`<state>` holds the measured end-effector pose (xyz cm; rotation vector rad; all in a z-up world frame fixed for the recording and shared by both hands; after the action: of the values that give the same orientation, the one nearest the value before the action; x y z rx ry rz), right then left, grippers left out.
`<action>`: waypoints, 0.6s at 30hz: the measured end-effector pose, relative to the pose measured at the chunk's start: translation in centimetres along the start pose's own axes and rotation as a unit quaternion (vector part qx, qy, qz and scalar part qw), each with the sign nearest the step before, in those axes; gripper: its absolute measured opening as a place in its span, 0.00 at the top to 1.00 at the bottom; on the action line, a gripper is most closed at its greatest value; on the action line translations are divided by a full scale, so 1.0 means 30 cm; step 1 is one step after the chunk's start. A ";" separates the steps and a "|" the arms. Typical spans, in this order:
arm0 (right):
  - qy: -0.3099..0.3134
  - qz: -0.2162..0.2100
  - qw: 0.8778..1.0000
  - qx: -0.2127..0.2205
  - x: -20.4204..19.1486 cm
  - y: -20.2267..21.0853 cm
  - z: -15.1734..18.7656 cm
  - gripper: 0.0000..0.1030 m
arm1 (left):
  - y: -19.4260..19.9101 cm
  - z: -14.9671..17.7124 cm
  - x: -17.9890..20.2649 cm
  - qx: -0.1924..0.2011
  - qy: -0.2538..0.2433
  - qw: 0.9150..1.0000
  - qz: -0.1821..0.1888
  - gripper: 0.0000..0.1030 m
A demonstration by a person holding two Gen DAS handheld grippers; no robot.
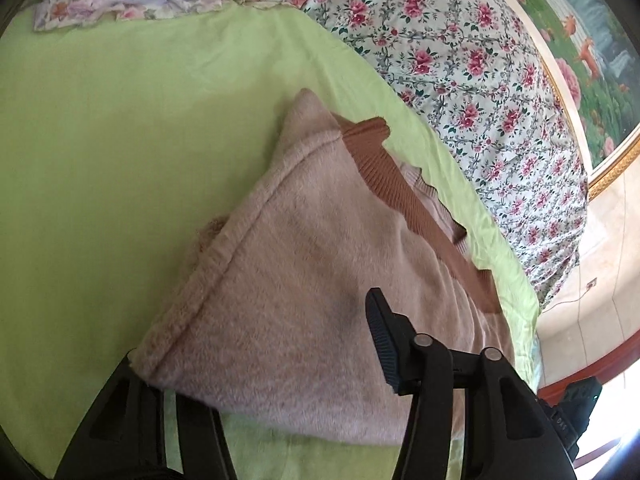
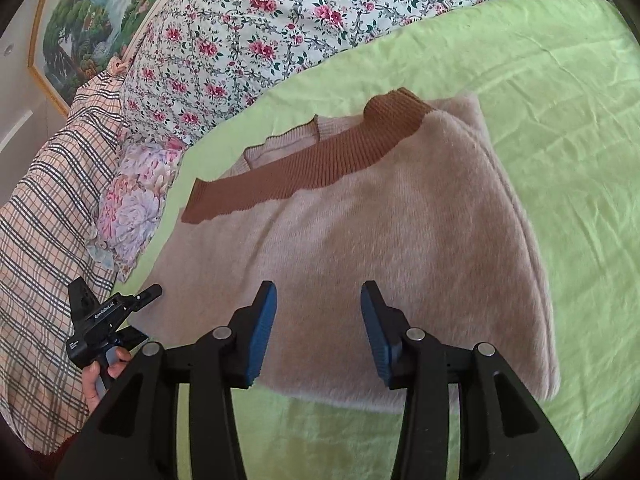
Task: Fold small clothes
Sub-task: 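Grasp the folded sweater edge with the left gripper and lift it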
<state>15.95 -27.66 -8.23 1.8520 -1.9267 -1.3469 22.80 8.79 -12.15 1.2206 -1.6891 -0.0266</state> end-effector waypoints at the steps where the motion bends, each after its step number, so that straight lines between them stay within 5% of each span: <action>1: -0.001 -0.003 1.000 -0.001 0.006 -0.006 -0.017 0.56 | -0.003 -0.009 0.021 0.002 -0.015 1.000 -0.003 0.80; 6: -0.010 -0.029 0.999 -0.019 0.037 -0.040 -0.102 0.56 | 0.012 -0.038 0.199 0.017 -0.094 0.995 -0.005 0.90; 12: -0.024 -0.108 0.992 -0.055 0.018 -0.062 -0.190 0.55 | -0.066 0.066 0.531 -0.019 -0.209 0.977 0.038 0.92; 18: -0.054 -0.236 0.960 -0.139 -0.116 -0.157 -0.190 0.20 | -0.232 0.282 0.637 -0.084 -0.266 0.959 0.050 0.92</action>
<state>23.87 -26.67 -6.44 2.2054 -1.2832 -1.7743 21.99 -12.54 -6.68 1.0522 -2.1593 -0.4663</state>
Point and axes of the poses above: each gripper's, at about its wrist camera, not at the fingertips, and y roughly against the way its jaws point, x to its right, z to its underside, the point moved 10 cm from there along -y, roughly the way its jaws point, and after that the axes turned 9 degrees about z, right-handed, at the moved point
